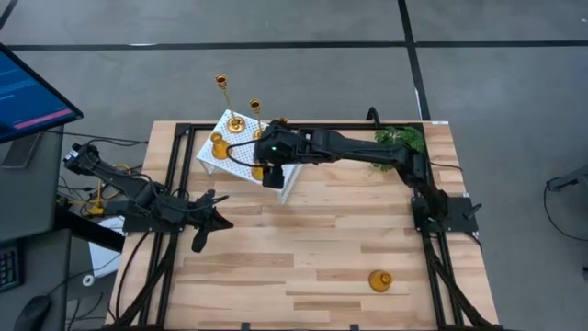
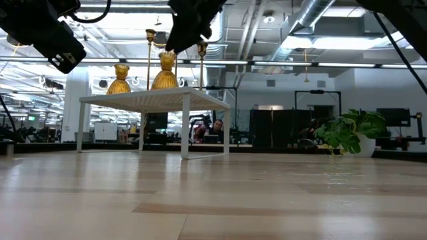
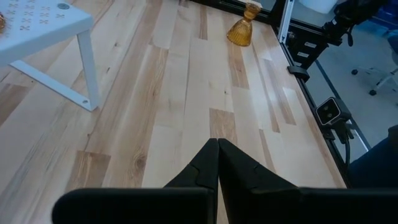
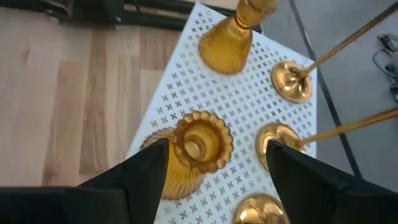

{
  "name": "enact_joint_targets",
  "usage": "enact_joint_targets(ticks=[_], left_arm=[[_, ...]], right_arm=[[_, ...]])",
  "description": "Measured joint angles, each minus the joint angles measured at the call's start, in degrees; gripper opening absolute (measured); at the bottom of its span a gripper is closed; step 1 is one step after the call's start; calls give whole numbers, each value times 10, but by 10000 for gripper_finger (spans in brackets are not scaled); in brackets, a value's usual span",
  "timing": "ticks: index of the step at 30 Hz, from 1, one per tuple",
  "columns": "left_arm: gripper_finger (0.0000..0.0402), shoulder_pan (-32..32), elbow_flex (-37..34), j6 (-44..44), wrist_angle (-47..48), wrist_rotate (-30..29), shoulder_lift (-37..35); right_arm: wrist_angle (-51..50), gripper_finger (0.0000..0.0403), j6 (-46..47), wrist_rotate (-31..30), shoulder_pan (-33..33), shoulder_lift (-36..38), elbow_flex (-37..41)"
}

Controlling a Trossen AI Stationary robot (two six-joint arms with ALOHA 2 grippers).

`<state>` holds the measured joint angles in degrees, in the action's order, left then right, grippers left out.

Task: Pick & Place candle stick holders
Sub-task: Put the top brown glass candle holder on the shelf aligned with the other brown glass candle holder

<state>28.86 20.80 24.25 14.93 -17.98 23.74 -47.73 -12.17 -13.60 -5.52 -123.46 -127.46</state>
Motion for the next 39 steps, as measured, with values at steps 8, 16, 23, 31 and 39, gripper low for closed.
enact_joint_targets(ticks=[8, 16, 23, 31, 39], left_arm=[[8, 0, 0, 0, 0, 0, 0], [8, 0, 0, 0, -5, 0, 0], [8, 0, 0, 0, -9, 0, 0], [8, 0, 0, 0, -13, 0, 0], [8, 0, 0, 0, -19, 0, 0]], right_arm=[[-23, 254, -28, -44, 47, 16, -51], [-147, 128, 21, -45, 69, 75, -44], [-67, 14, 33, -28, 85, 83, 50], [154, 1, 61, -4, 74, 128, 215], [373, 0, 121, 3, 51, 206, 442]])
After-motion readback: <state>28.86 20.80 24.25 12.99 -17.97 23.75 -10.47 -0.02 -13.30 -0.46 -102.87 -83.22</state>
